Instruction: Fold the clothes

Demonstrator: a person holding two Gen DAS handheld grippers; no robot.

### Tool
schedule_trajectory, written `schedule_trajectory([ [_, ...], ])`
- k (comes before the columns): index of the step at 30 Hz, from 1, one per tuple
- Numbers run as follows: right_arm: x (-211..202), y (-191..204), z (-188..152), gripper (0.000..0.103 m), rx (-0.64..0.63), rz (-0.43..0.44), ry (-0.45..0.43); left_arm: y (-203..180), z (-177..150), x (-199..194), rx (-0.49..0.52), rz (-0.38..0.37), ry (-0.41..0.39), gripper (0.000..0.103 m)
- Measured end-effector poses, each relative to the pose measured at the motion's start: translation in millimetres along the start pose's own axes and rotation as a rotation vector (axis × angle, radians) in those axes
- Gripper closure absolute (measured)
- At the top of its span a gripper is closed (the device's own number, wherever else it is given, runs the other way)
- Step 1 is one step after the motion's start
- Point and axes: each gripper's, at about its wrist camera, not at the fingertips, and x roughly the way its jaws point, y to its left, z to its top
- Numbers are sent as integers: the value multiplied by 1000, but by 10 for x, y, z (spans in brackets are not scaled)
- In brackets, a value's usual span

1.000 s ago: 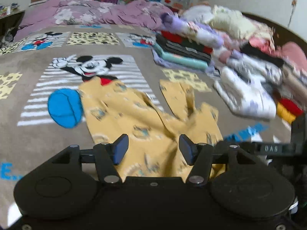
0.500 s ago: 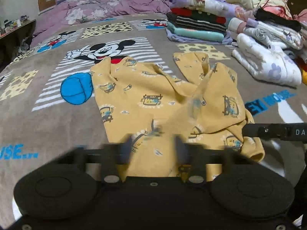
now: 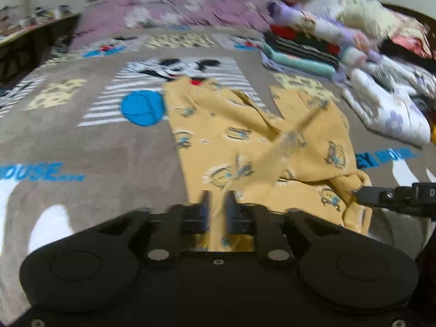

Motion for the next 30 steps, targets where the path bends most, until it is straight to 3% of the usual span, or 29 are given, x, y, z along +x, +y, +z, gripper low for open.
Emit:
schedule_trajectory([
  [1, -28, -3, -8, 91, 6, -9, -7, 17, -18, -41, -9, 8, -14, 43],
  [3, -62, -33, -10, 82, 22, -42, -30, 62, -44, -101, -28, 18, -34, 41],
  [6, -44, -103, -18, 56, 89, -29, -11, 109, -85, -98, -56, -6, -23, 41],
  [9, 21, -53, -92, 55, 75, -13, 23, 78, -149, -50, -31, 2, 12, 42],
  [10, 55, -19, -120, 59, 48, -15, 33, 72, -173, -28, -26, 2, 26, 59],
  [11, 83, 9, -141, 66, 19, -21, 36, 78, -198, -8, -29, -2, 38, 83],
  [12, 121, 29, -158, 87, -7, -23, 47, 93, -219, -3, -40, 1, 42, 91],
  [13, 164, 28, -175, 97, -20, -25, 62, 105, -228, -21, -51, 12, 38, 95],
  [18, 89, 82, -248, 98, 11, 16, 86, 57, -277, -254, -42, 79, -13, 98],
  [23, 28, 54, -331, 98, 63, 43, 124, 61, -328, -242, -40, 94, 24, 97],
  [24, 17, 34, -329, 94, 75, 44, 125, 70, -324, -227, -41, 93, 34, 97],
  [25, -3, 17, -315, 90, 88, 42, 118, 83, -309, -224, -44, 93, 39, 93],
  [26, -25, 6, -294, 85, 97, 43, 108, 97, -293, -238, -52, 96, 35, 79],
  [27, -52, 7, -270, 73, 98, 47, 90, 105, -274, -261, -58, 100, 25, 68],
  [28, -85, 13, -248, 59, 91, 52, 64, 102, -248, -297, -59, 102, 9, 51],
  [30, -128, 28, -202, 46, 61, 54, 24, 71, -182, -358, -51, 97, -20, 50],
])
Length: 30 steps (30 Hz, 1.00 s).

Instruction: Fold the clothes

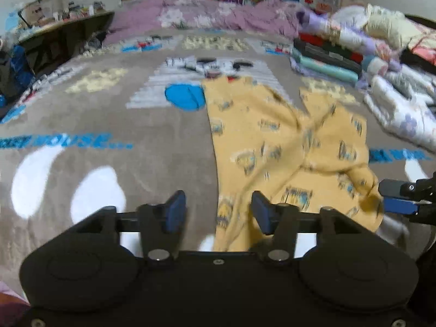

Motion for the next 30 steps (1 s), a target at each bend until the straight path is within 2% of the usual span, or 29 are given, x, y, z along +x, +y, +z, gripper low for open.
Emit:
schedule_trajectory([
  [7, 93, 12, 122, 48, -138, -74, -28, -435, 298, 1, 158, -85, -60, 48],
  [14, 224, 29, 131, 46, -220, -74, -16, -1239, 693, 265, 531, -229, -85, 46],
  [16, 253, 28, 125, 40, -233, -61, -16, -1448, 802, 382, 623, -258, -88, 46],
  [17, 263, 28, 119, 38, -232, -51, -17, -1543, 859, 451, 656, -273, -79, 46],
  [19, 277, 18, 108, 25, -226, -24, -20, -1715, 969, 589, 699, -300, -50, 46],
  [22, 321, 74, 93, 13, -268, -7, -7, -1951, 1072, 782, 764, -351, 18, 46],
  [25, 361, 123, 78, 6, -293, -7, -3, -2180, 1078, 968, 866, -358, 95, 47],
  [30, 394, 141, 102, 4, -283, -8, -1, -2458, 1045, 1170, 1022, -352, 203, 47],
])
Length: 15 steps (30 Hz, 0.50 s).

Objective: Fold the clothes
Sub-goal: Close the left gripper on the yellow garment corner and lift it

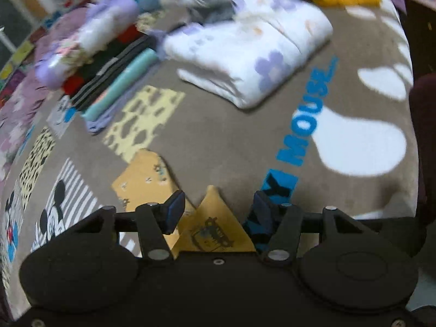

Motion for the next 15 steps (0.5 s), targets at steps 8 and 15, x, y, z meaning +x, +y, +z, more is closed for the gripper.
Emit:
schedule_trajectory([
  [8, -36, 9, -22, 1, 14, 6, -3, 4, 164, 340, 75, -63, 169, 59],
  [15, -53, -32, -25, 2, 43, 23, -11, 37, 100, 281, 75, -87, 197, 95],
])
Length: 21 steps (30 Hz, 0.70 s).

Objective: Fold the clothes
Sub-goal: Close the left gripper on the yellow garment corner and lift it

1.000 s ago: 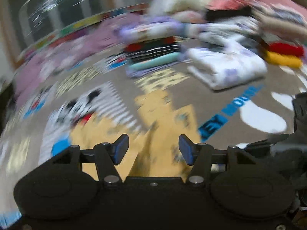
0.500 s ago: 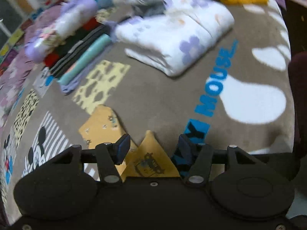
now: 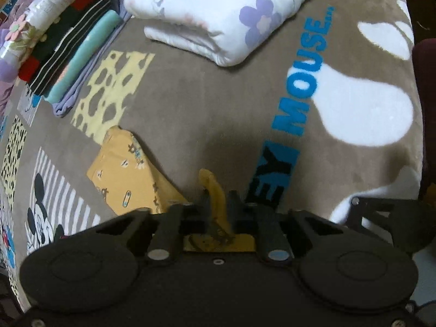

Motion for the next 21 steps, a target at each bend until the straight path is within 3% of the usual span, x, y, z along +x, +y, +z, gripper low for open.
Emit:
schedule_trajectory([
  [4, -1, 7, 6, 2, -1, -1, -3, 22, -98, -218, -50, 28, -73, 98],
  [9, -4, 11, -6, 2, -7, 0, -10, 227, -335, -611, -208, 73, -210, 98],
  [16, 13, 13, -22, 2, -22, -2, -20, 586, -934, -1187, -455, 204, -421, 98],
  [21, 23, 24, -38, 2, -44, -5, -27, 804, -1433, -1478, -630, 306, -507, 98],
])
